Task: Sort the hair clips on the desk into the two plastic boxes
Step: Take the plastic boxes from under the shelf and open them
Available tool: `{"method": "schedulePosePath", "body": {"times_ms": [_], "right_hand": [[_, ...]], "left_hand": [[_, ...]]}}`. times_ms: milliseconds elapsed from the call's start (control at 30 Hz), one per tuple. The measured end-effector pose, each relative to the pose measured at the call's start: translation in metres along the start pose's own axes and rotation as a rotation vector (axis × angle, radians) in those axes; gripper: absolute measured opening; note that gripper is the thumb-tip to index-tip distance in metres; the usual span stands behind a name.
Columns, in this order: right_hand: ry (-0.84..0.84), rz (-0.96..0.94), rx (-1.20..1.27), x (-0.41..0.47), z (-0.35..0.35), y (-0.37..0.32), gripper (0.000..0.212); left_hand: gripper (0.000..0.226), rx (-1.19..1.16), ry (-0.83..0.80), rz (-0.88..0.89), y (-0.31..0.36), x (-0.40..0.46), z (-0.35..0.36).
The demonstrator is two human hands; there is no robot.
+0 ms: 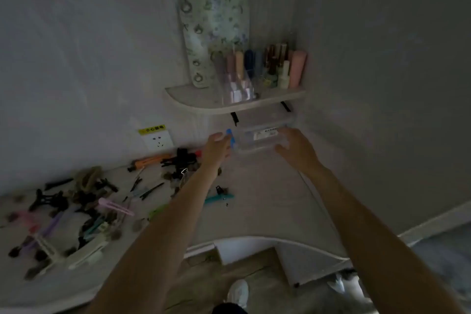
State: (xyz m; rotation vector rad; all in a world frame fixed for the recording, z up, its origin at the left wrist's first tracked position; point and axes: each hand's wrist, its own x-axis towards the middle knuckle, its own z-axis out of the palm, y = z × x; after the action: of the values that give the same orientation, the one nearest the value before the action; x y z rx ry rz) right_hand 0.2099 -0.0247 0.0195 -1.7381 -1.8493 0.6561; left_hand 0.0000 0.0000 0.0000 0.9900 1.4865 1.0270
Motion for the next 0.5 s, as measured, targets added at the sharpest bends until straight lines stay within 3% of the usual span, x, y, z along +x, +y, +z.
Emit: {"method": "schedulePosePath", "body": {"times_ms": [133, 200, 267, 400, 500], "right_hand": [[0.12, 0.122, 0.08, 0.031, 0.014, 0.002, 0.065], [0.132, 0.167, 0.13, 0.043, 0.021, 0.009, 0.07], [0.148, 0.171, 0.198, 0.05, 0.025, 0.013, 0.073], [0.214, 0.19, 0.479, 0.049, 0.027, 0.02, 0.074], [0.338, 0.243, 0.521, 0.03, 0.024, 0.02, 0.067]], "left_hand": [[0.024, -0.019, -0.062, -0.091, 0.01, 0.038, 0.012], [0.048, -0.009, -0.063, -0.133, 0.014, 0.055, 0.017], [0.055, 0.053, -0.087, -0.126, 0.014, 0.067, 0.021], [0.02, 0.042, -0.079, 0.004, 0.008, 0.058, 0.022], [0.013, 0.061, -0.07, 0.071, 0.004, 0.036, 0.015]]}}
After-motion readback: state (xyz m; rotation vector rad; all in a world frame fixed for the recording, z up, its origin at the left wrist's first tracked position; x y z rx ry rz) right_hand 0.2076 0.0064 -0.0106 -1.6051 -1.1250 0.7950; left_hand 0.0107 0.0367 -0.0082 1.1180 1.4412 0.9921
